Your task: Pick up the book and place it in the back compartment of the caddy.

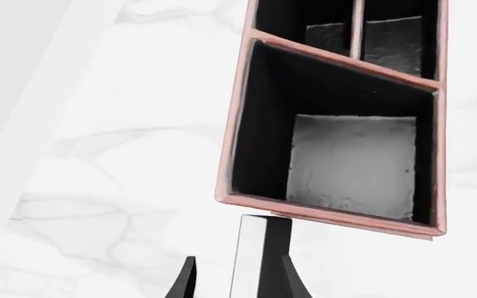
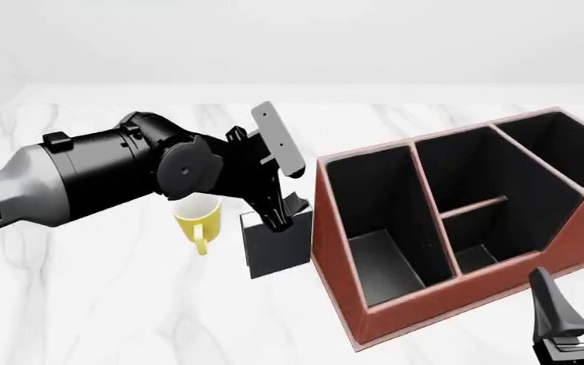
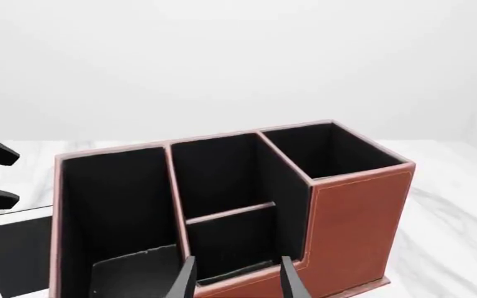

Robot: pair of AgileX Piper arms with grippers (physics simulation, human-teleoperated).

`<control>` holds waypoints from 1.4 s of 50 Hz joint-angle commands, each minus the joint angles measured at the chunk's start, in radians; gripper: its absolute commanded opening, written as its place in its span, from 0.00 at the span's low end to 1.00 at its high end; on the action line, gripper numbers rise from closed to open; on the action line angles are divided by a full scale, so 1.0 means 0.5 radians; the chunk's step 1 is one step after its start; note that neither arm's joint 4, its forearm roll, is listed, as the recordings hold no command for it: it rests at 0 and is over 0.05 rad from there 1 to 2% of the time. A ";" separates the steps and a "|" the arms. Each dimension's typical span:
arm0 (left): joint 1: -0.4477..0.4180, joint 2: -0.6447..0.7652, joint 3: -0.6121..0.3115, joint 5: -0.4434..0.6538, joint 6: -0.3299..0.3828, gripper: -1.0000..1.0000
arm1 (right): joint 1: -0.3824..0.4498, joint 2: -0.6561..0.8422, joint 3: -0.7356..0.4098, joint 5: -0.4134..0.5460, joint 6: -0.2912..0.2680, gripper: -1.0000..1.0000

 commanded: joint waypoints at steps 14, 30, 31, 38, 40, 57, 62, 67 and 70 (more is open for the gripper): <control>0.015 0.106 0.092 -0.134 -0.008 1.00 | 0.006 0.002 -0.001 -0.002 0.003 1.00; 0.025 0.183 0.154 -0.212 0.005 1.00 | 0.009 0.005 -0.002 -0.005 0.008 1.00; 0.026 0.186 0.156 -0.216 0.002 1.00 | 0.008 0.010 -0.002 -0.010 0.009 1.00; 0.026 0.226 0.175 -0.257 -0.007 1.00 | 0.010 0.021 0.000 -0.021 0.010 1.00; 0.027 0.236 0.181 -0.267 -0.004 1.00 | 0.010 0.022 0.000 -0.021 0.009 1.00; 0.098 0.384 0.248 -0.399 0.046 1.00 | 0.020 -0.002 -0.001 -0.003 0.010 1.00; 0.085 0.391 0.247 -0.403 0.030 1.00 | 0.021 -0.009 -0.002 0.004 0.012 1.00; 0.087 0.408 0.251 -0.420 0.025 1.00 | 0.021 -0.015 -0.003 0.009 0.012 1.00; 0.083 0.409 0.279 -0.445 0.021 1.00 | 0.020 -0.013 -0.002 0.008 0.014 1.00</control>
